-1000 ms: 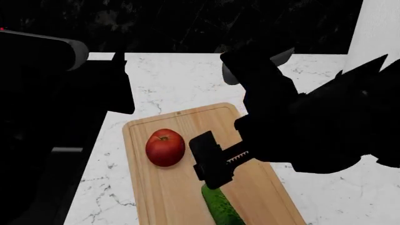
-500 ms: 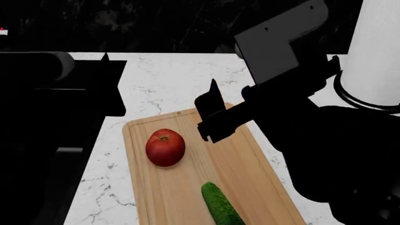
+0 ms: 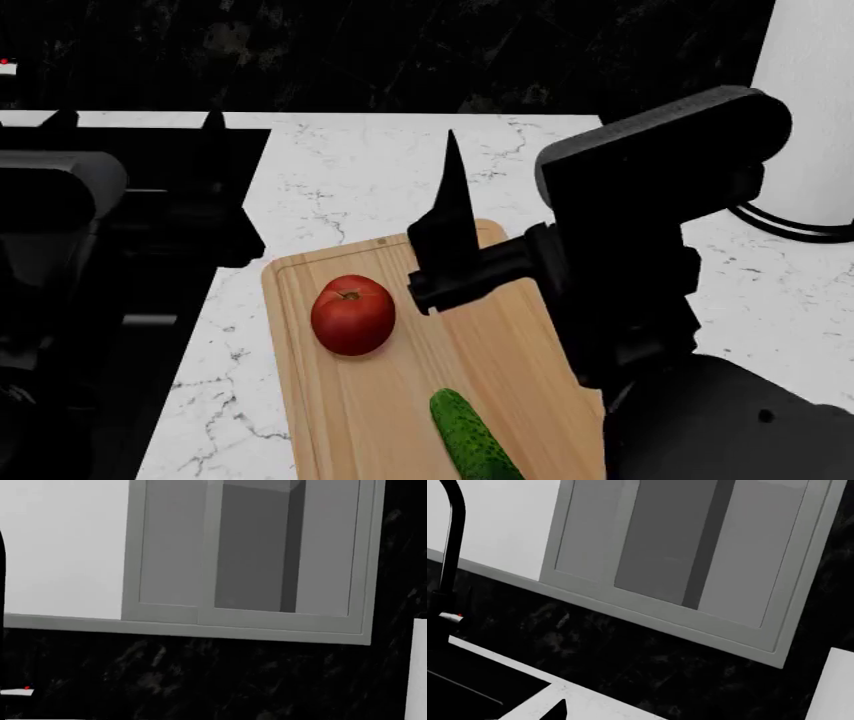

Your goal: Pick the vegetables from the sink and place them on the cutting board.

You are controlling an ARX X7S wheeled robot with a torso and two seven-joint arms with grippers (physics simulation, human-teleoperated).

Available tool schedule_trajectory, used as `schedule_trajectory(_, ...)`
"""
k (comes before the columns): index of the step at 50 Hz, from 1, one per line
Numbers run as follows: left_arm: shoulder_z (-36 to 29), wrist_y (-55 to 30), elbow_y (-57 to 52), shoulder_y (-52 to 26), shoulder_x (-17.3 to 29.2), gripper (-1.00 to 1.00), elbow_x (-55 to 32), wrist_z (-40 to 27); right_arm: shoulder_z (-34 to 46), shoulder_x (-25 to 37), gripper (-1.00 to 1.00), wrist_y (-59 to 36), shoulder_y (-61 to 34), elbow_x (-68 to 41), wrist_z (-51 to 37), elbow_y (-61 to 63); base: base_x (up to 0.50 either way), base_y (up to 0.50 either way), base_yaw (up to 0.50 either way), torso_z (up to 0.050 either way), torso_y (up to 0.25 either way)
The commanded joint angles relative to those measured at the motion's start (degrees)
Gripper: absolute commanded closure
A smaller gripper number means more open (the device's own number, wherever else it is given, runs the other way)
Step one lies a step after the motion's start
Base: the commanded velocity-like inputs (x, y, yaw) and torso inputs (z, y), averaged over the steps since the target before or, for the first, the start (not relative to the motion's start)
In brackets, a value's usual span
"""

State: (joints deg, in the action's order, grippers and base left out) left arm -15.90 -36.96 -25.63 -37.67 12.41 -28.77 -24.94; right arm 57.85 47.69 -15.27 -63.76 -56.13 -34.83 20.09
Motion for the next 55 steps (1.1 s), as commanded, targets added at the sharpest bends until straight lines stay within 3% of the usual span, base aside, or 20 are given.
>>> schedule_trajectory(1, 0.9, 7.4, -1.59, 4.41, -1.58, -1.0, 2.59, 1.87, -1.38, 1.2, -1.0, 7.19, 5.93, 10.14, -1.94, 5.09, 0.0, 0.0, 0.0, 0.0, 0.0)
schedule_trajectory(13, -0.26, 12.57, -1.41, 9.36, -0.05, -1.0, 5.7, 1.86, -1.15, 1.79, -1.0, 14.2, 12.54, 16.52, -4.97, 2.98, 0.0, 0.0, 0.0, 0.0, 0.0)
schedule_trajectory(22, 0.45, 14.74, -4.97, 12.67, 1.38, -1.0, 5.54, 1.65, -2.04, 3.63, -1.0, 15.54, 14.31, 17.6, -8.75, 8.57, 0.0, 0.0, 0.0, 0.0, 0.0)
schedule_trajectory(55, 2.75, 11.79, -20.64, 16.14, 4.78, -1.0, 0.18, -2.44, -3.84, 6.63, -1.0, 10.54, 12.3, 17.34, -15.44, 20.87, 0.0, 0.0, 0.0, 0.0, 0.0)
